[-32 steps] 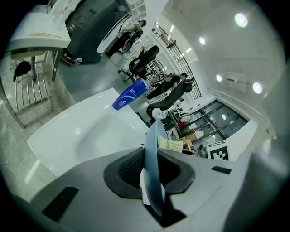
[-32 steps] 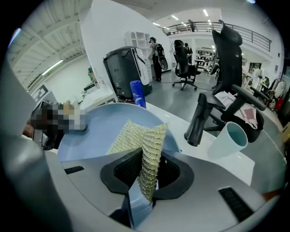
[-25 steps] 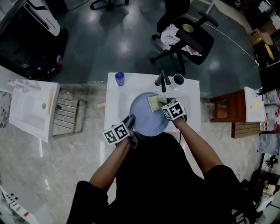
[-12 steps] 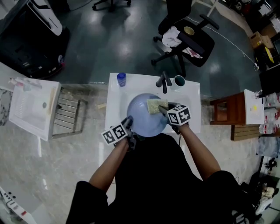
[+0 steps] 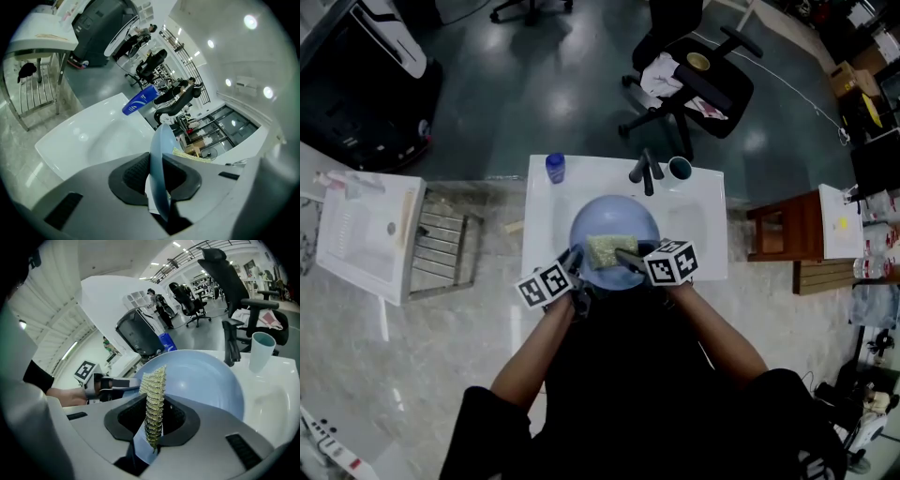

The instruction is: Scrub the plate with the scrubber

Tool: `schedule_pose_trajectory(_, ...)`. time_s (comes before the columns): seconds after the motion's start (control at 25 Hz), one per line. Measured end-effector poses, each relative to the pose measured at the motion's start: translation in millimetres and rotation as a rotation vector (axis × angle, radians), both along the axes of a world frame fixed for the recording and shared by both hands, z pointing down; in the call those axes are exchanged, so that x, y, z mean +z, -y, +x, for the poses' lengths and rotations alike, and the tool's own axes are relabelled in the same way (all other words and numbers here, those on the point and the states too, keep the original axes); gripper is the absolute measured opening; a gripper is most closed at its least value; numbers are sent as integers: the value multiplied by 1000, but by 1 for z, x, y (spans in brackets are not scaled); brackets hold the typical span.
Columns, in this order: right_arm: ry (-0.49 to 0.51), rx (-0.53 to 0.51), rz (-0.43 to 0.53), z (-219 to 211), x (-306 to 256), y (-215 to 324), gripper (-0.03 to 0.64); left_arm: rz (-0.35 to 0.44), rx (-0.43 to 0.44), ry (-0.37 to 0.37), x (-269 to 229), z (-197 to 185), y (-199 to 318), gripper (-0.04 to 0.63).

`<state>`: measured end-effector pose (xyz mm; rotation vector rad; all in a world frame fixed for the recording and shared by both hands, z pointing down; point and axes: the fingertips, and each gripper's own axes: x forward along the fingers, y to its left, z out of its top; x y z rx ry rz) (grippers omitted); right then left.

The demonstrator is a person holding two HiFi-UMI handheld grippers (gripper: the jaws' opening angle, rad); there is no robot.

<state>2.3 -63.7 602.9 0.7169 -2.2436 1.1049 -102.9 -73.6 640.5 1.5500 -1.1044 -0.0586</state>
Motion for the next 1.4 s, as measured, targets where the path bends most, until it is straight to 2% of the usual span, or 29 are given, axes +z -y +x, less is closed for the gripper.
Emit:
schedule_pose_trajectory(0.12, -30, -40, 6, -11, 7, -6, 66, -4, -13, -15, 0, 1, -1, 49)
schedule_pose_trajectory(0.44, -123, -100, 52, -5, 18, -4, 66, -12, -22, -57, -5, 7, -4, 49)
schedule_pose_trajectory(0.92, -189, -88, 51, 11, 41, 2, 71, -6, 13, -43, -5, 19, 0, 52)
schedule_pose_trajectory(1.2, -316, -120, 70, 54, 56, 8, 71, -16, 49, -45, -4, 26, 0, 55)
schedule_pose_trajectory(1.4, -460, -137, 117, 89, 69, 22, 71, -22, 51, -41, -2, 25, 4, 55)
